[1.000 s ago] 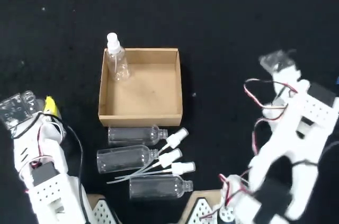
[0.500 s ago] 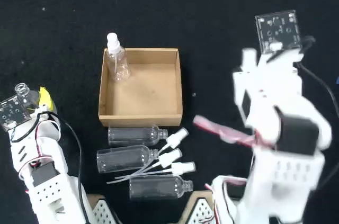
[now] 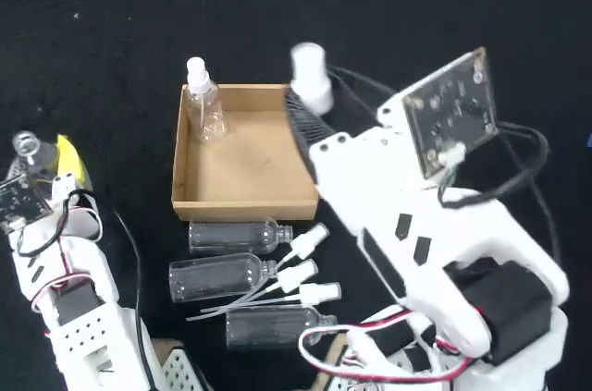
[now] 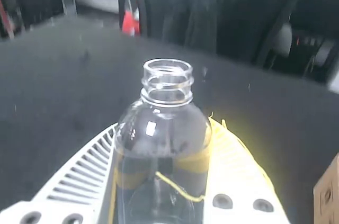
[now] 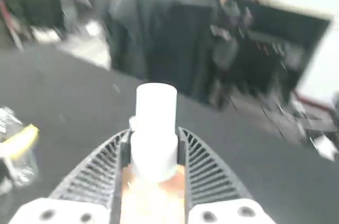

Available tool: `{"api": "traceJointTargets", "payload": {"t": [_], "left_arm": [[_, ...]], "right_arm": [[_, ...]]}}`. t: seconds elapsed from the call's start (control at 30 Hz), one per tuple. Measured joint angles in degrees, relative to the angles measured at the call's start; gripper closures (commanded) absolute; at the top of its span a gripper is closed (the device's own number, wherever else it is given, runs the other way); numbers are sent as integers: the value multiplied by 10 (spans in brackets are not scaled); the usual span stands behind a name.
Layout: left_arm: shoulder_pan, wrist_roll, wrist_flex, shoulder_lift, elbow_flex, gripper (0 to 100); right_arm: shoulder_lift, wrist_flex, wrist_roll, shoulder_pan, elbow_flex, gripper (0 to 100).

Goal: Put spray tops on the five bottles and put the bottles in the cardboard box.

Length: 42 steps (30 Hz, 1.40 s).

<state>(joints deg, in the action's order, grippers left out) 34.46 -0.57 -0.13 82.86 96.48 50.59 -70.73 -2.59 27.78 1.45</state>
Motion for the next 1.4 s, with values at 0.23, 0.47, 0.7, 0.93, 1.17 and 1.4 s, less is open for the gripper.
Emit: {"api": "traceJointTargets", "payload": {"t": [0.23,0.47,0.7,0.93,1.17,1.4], "left_arm": [[0,0,-98,1,0,970],[-81,0,-130,1,0,970],[-176,0,-131,1,0,970],[-274,0,-131,1,0,970],[-374,0,-237,1,0,970],[-420,0,-283,1,0,970]], "right_arm": [[0,124,1,62,0,987],[0,192,2,84,0,987],[0,182,2,84,0,987],[0,182,2,84,0,987],[0,182,2,84,0,987],[0,182,2,84,0,987]]}}
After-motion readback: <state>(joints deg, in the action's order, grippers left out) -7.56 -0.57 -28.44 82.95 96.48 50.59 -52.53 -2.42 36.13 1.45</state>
